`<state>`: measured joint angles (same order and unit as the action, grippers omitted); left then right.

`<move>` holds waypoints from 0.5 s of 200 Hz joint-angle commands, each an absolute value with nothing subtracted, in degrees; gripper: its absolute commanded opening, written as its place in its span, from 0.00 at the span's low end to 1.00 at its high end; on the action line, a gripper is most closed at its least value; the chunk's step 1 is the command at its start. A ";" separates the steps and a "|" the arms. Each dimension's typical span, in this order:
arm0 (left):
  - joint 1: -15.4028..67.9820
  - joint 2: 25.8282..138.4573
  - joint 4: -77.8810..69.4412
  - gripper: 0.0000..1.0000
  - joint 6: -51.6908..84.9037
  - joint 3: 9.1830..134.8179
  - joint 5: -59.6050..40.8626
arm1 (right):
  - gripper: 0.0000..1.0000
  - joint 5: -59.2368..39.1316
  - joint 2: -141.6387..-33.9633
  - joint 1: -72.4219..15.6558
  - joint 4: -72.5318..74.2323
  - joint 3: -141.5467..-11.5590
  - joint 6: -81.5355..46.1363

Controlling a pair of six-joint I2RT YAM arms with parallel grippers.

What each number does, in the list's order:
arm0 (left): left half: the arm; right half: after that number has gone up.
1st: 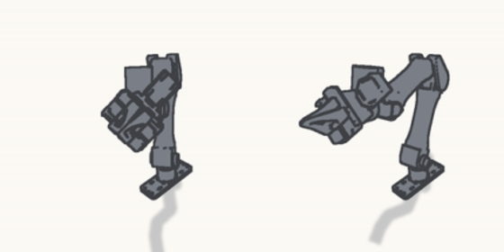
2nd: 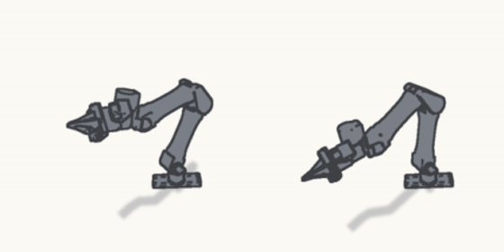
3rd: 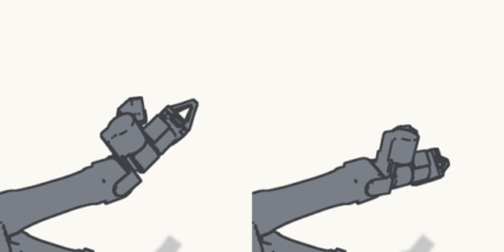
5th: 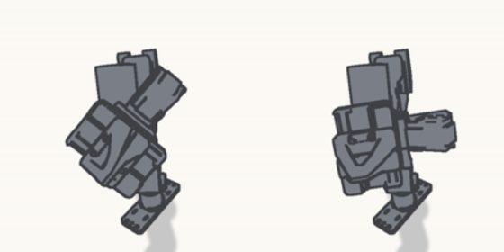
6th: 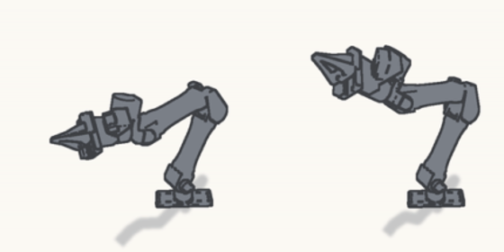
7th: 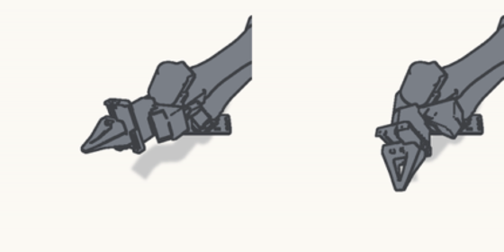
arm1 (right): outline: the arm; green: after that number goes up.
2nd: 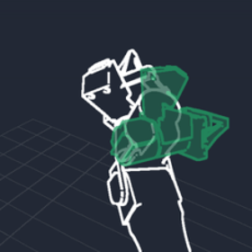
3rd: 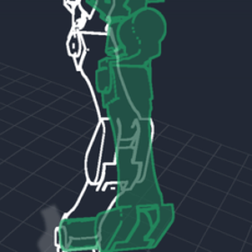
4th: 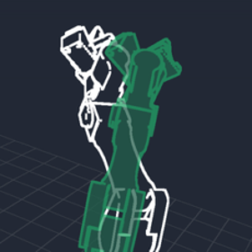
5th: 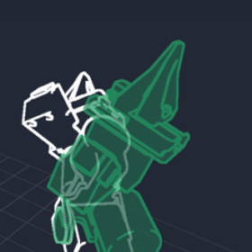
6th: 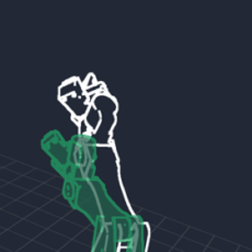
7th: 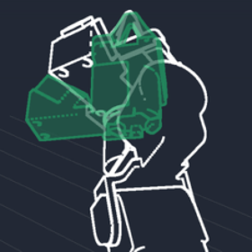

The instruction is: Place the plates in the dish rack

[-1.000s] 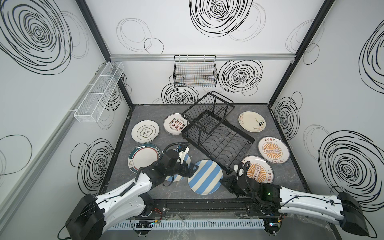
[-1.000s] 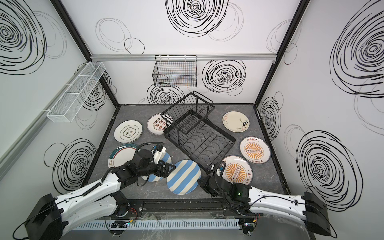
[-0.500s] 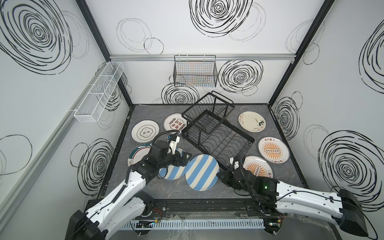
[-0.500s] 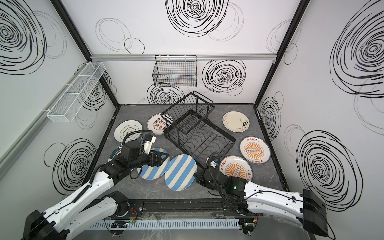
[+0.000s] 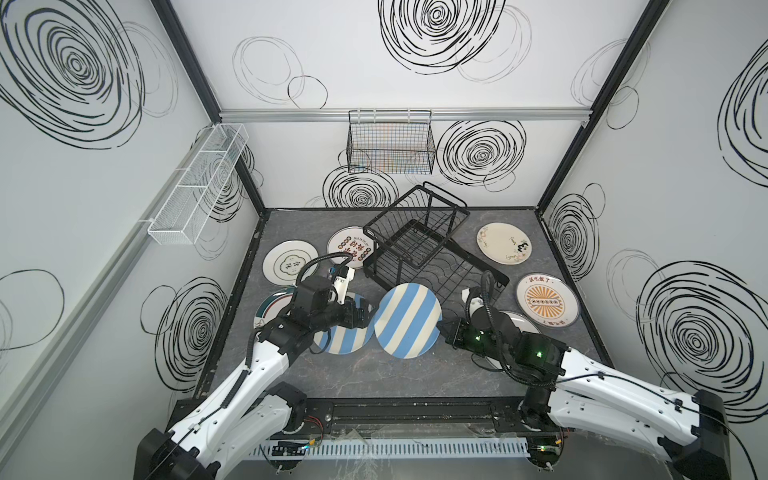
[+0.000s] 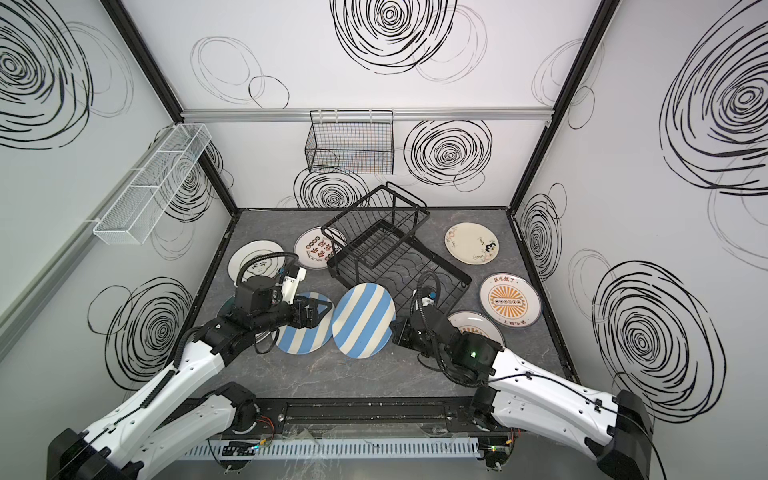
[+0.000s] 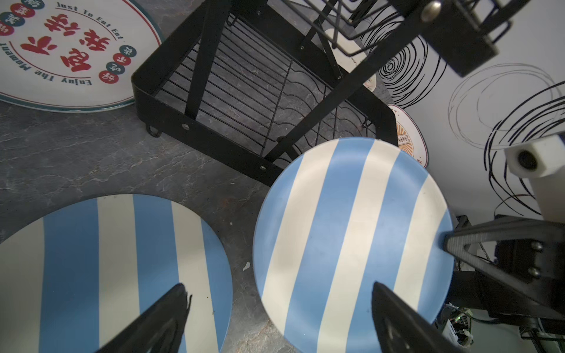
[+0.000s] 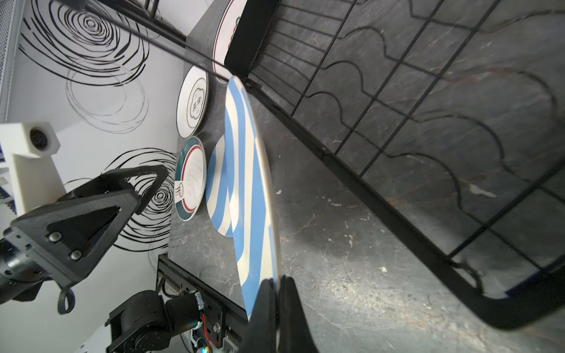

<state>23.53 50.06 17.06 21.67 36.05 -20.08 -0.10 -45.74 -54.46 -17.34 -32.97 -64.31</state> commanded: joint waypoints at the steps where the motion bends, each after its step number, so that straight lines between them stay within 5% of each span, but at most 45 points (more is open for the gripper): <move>1: 23.91 48.74 15.80 0.96 22.60 35.92 -19.75 | 0.00 -0.28 -42.72 -52.70 -20.11 -32.82 -61.77; 100: 24.64 51.06 10.24 0.96 26.44 32.92 -16.73 | 0.00 8.33 -48.08 -47.04 -43.15 -56.06 -44.24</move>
<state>24.38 50.41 14.74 24.34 33.85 -17.63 3.11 -47.27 -47.53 -37.01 -51.22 -49.74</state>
